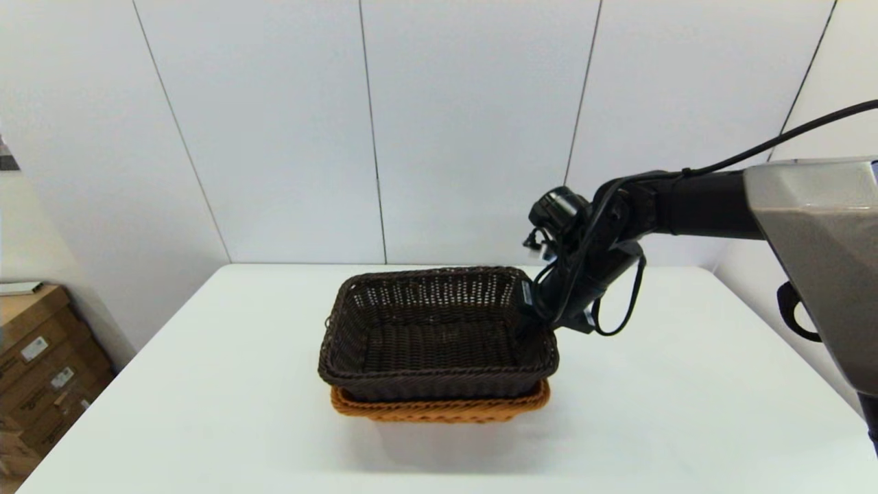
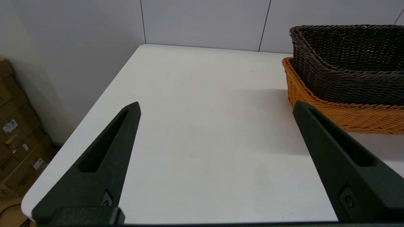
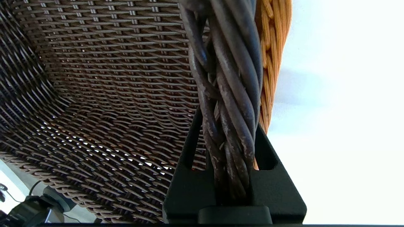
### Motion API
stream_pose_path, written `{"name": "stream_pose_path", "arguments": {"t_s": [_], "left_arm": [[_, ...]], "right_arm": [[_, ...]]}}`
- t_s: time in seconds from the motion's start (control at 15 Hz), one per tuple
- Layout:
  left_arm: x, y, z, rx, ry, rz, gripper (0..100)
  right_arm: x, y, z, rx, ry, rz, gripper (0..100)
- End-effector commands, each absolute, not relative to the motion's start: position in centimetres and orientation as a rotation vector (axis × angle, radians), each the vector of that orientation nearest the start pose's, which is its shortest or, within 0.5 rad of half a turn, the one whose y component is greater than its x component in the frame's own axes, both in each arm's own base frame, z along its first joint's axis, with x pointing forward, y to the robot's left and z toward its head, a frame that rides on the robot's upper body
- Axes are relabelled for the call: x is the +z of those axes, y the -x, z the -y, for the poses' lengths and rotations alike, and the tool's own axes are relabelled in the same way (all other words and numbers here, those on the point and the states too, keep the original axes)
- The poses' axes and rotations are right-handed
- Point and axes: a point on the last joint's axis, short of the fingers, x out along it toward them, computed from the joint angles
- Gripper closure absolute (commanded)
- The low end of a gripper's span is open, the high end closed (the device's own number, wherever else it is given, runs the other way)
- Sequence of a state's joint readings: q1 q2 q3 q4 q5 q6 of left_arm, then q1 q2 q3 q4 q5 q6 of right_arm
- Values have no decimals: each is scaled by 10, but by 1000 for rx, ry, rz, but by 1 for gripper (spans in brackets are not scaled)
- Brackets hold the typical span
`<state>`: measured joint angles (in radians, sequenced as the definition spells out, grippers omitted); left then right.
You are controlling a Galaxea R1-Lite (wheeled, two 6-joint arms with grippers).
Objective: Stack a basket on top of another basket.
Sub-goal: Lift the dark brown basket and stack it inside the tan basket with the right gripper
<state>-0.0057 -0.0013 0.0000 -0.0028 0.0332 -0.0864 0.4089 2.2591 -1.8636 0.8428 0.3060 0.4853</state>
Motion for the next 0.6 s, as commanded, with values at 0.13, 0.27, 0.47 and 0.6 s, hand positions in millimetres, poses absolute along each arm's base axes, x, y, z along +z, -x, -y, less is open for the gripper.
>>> {"name": "stream_pose_path", "arguments": {"t_s": [0.13,0.27,0.47,0.6], "left_arm": [[76,23,-1,27,88,6,0],[76,23,-1,27,88,6,0],[76,23,-1,27,88,6,0],[76,23,-1,27,88,6,0]], "right_arm": [[131,-379,-172,294,-340,-1400,100],[131,-380,-172,291,-340,-1401,100],[134,-381,-171,288,-342,-1385,0],[136,-383,-167,284,-344,-1376,0]]}}
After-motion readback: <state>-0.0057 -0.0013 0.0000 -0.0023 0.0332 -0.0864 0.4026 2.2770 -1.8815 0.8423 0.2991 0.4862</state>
